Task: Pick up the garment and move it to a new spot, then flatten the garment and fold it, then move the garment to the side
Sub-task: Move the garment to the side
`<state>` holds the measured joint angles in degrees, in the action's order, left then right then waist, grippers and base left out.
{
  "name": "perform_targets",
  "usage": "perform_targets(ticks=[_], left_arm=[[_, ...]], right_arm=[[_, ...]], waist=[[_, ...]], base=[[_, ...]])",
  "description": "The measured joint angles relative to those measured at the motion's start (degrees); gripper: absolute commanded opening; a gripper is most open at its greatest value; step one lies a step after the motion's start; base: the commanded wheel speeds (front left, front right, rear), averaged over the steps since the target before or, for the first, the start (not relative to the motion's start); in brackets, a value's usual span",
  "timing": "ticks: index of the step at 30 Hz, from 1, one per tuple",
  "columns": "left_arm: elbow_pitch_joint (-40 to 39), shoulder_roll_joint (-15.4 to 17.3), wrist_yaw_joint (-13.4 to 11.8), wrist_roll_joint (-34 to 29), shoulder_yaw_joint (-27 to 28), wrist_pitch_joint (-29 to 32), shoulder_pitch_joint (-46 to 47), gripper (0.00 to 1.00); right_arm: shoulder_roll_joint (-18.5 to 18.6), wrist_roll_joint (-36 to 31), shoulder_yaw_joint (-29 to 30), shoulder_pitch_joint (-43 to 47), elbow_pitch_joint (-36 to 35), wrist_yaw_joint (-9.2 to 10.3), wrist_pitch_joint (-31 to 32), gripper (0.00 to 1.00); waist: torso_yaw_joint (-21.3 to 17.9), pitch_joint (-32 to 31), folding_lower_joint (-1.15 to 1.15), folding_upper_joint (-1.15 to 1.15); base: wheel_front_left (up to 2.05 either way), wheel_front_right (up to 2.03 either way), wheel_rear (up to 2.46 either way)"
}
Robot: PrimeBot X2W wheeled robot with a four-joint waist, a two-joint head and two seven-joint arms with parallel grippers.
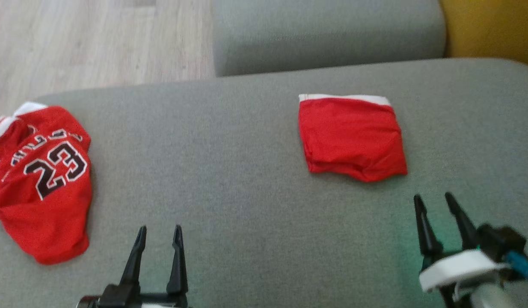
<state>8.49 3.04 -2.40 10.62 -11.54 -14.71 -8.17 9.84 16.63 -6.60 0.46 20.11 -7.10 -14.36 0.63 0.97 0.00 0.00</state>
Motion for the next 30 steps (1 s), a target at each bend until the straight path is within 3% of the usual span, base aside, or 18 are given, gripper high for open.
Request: perform_targets(ticks=[7, 13, 20, 21, 22, 23, 30], left_arm=[[-2.6, 0.0, -0.5, 0.0, -1.8, 0.0, 4.5, 1.0], [-3.3, -0.1, -0.6, 0.0, -4.0, 0.0, 9.3, 1.0], [-3.3, -0.1, -1.1, 0.0, -5.6, 0.0, 12.5, 1.0], [-3.3, -0.1, -1.2, 0.0, -5.6, 0.0, 12.8, 1.0], [-3.2, -0.1, -1.2, 0.0, -5.6, 0.0, 13.1, 1.0], [-3.3, -0.1, -1.5, 0.0, -5.6, 0.0, 13.2, 1.0], [-3.3, -0.1, -1.8, 0.0, -4.9, 0.0, 13.4, 1.0]], right_arm=[[3.1, 3.4, 0.0, -13.6, 7.4, 0.0, 0.4, 1.0], [7.3, 10.6, -4.3, -26.8, 14.9, 0.0, 9.6, 1.0], [10.1, 17.8, -8.6, -33.0, 22.2, 0.0, 17.1, 1.0], [10.1, 19.0, -9.8, -33.3, 22.5, 0.0, 18.1, 0.96], [10.3, 21.4, -11.7, -33.8, 22.3, 0.0, 18.7, 0.7], [10.8, 22.2, -12.6, -34.2, 22.0, 0.0, 18.8, 0.0], [14.3, 23.3, -16.3, -36.3, 21.8, -0.01, 18.4, 0.0]], waist=[[0.5, 5.9, 0.02, 0.0], [1.3, 11.7, 0.03, 0.0], [3.0, 16.4, 0.02, 0.0], [3.3, 16.8, 0.02, 0.0], [3.6, 17.6, 0.01, 0.0], [3.5, 17.9, 0.0, 0.0], [1.2, 19.1, 0.0, 0.0]], base=[[0.0, 0.0, 0.0], [0.0, 0.0, 0.0], [0.0, 0.0, 0.0], [0.0, 0.0, 0.0], [0.0, 0.0, 0.0], [0.0, 0.0, 0.0], [0.0, 0.0, 0.0]])
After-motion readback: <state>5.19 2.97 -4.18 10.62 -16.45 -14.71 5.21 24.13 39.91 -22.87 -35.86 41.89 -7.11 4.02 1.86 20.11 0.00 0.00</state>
